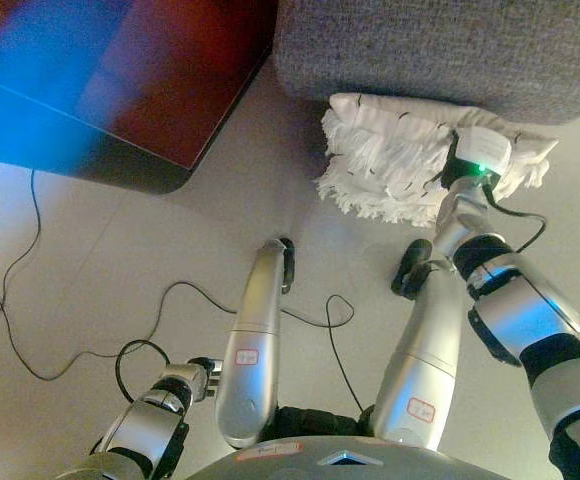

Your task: Pick up the pillow and put it on the sofa.

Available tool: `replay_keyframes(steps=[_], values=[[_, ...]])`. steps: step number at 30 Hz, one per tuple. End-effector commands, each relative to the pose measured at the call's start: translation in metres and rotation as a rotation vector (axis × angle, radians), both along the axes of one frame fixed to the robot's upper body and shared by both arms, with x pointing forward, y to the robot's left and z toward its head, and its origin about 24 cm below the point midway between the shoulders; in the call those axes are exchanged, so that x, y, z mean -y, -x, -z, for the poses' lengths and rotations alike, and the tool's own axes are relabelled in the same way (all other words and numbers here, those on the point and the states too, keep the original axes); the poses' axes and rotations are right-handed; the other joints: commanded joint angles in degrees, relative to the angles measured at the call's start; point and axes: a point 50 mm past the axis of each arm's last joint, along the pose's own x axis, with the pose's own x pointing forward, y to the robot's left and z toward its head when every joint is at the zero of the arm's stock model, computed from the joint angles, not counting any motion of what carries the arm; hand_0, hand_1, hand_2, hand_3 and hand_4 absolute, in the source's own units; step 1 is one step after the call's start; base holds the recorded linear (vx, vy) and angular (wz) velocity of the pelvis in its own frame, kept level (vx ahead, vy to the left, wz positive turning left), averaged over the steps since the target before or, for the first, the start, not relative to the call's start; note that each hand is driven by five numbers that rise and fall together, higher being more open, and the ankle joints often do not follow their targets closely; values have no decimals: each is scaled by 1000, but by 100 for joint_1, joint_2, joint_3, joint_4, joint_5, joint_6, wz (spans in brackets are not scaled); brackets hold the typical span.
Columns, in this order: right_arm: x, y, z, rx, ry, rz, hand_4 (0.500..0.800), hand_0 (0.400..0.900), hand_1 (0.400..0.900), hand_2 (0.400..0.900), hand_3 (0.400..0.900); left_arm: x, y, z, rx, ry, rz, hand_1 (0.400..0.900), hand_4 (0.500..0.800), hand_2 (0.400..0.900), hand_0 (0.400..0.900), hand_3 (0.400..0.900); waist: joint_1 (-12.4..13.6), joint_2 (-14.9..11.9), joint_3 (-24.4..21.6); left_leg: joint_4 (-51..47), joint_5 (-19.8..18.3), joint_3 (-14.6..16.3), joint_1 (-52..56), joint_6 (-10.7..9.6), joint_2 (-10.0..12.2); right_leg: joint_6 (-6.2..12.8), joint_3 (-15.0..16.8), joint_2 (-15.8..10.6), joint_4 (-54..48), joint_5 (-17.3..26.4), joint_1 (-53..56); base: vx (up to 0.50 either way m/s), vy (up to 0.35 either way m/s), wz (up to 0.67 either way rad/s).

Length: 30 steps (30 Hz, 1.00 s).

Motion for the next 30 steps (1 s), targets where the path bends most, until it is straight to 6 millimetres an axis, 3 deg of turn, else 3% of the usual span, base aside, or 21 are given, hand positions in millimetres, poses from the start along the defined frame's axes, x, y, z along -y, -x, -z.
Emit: replay_keyframes(steps=[1, 6, 7, 8, 15, 20, 26, 30], values=[[5, -12, -44, 68, 17, -39, 800, 900, 900, 900, 900, -23, 42, 8, -175, -61, -74, 900, 800, 900, 900, 900, 114, 303, 33, 525, -535, -180, -103, 195, 308, -183, 407, -74, 542, -613, 74, -64, -26, 8], [-2, -20, -70, 64, -37, -101, 800, 900, 900, 900, 900, -29, 43, 6, -172, -61, -109, 900, 800, 900, 900, 900, 171, 331, 48, 1119, -612, -310, -751, 174, 404, -258, 531, -28, 1164, -831, -533, -50, -28, 9], [-3, -21, -73, 69, -55, -113, 764, 839, 839, 839, 839, -30, 44, 6, -174, -60, -114, 900, 800, 900, 900, 900, 185, 328, 50, 1185, -624, -325, -824, 170, 399, -260, 534, -33, 1246, -856, -613, -44, -28, 9], [-4, -22, -76, 72, -71, -128, 500, 400, 400, 400, 400, -31, 44, 6, -177, -59, -120, 900, 800, 900, 900, 900, 193, 323, 52, 1260, -637, -333, -904, 167, 411, -259, 538, -37, 1332, -880, -697, -37, -26, 8], [2, -23, -90, 112, -99, -152, 500, 400, 400, 400, 400, -40, 45, 4, -163, -65, -136, 900, 800, 900, 900, 900, 210, 275, 106, 1713, -720, -408, -1287, 151, 504, -255, 603, -73, 1845, -995, -1112, -43, -32, 5], [3, -22, -87, 126, -124, -151, 500, 400, 400, 400, 400, -40, 44, 4, -145, -64, -127, 900, 800, 900, 900, 900, 188, 241, 60, 1738, -724, -430, -1244, 134, 598, -248, 591, -89, 1860, -983, -1103, -13, -14, 2], [1, -21, -76, 133, -139, -183, 500, 400, 400, 400, 400, -39, 50, 7, -153, -65, -122, 900, 800, 900, 900, 900, 150, 179, -144, 987, -486, -330, -555, 45, 824, -230, 375, -77, 1129, -767, -457, 12, 1, -7], [-2, -20, -72, 163, -134, -237, 500, 400, 400, 400, 400, -38, 55, 9, -156, -60, -113, 900, 800, 900, 900, 900, 149, 70, -293, -149, -171, -142, 459, -22, 880, -132, 72, -172, 154, -430, 420, 23, 20, -11]])
